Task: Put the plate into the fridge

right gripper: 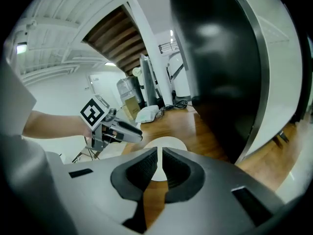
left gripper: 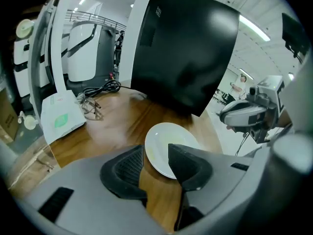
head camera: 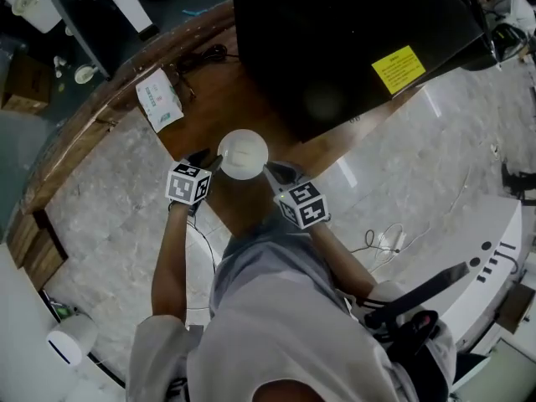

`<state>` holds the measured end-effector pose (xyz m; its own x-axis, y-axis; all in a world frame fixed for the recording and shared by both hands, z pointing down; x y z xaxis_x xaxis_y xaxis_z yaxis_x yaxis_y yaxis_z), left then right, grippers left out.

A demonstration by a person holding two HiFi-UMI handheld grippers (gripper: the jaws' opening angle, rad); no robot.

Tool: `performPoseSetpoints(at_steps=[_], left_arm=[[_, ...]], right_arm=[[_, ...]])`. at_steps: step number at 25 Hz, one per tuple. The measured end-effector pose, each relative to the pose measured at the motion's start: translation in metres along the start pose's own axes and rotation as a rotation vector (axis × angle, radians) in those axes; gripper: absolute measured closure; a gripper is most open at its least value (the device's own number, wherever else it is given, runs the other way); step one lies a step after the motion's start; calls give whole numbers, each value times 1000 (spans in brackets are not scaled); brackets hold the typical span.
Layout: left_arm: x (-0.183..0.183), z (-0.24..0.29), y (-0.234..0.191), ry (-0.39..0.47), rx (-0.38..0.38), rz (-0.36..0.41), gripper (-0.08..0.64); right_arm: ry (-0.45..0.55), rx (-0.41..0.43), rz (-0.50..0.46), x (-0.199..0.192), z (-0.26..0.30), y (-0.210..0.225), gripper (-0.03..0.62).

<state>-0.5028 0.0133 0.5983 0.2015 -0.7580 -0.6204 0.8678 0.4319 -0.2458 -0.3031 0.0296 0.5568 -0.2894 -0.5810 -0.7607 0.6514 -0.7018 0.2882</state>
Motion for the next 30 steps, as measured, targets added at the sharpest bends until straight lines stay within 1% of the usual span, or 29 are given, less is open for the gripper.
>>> performPoseSetpoints(at_steps=[4,7,9,11,15,20,25,30], left_arm=[[7,31,-22,-64,-3,-25,410],[12,52,-27,-87,-22,-40,410],[11,60,-28,-106,-27,-34,410],[8,65,-28,-121,-32,-24,410],[4,69,-33,-132,-30,-26,410],[-4,74,-31,-169,-62,-10,411],[-7,73,-32,-160,-85,-22,413],[-8,73,-32,-158,-96,-18,414]], right_arm=[[-57,-30,141,-24,31,31,574],[-91,-52,223,-36,49,54,572],[-118,-58,246,-43,58,63,553],[-157,-61,253,-49,67,68,507],[-207,-52,308,-56,80,72,497],[-200,-54,373,-58,86,74,492],[-185,-56,450,-61,87,77,491],[-159,-27,543,-60,91,80,492]])
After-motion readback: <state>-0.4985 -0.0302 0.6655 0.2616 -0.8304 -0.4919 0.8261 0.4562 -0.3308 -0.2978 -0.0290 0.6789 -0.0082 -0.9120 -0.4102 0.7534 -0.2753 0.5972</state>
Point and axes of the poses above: the fingertips, and each gripper's own axes: z forward along the fingers, y to its right, x out of its top, the point moved 6 cm from there along -z, backward along the fingers
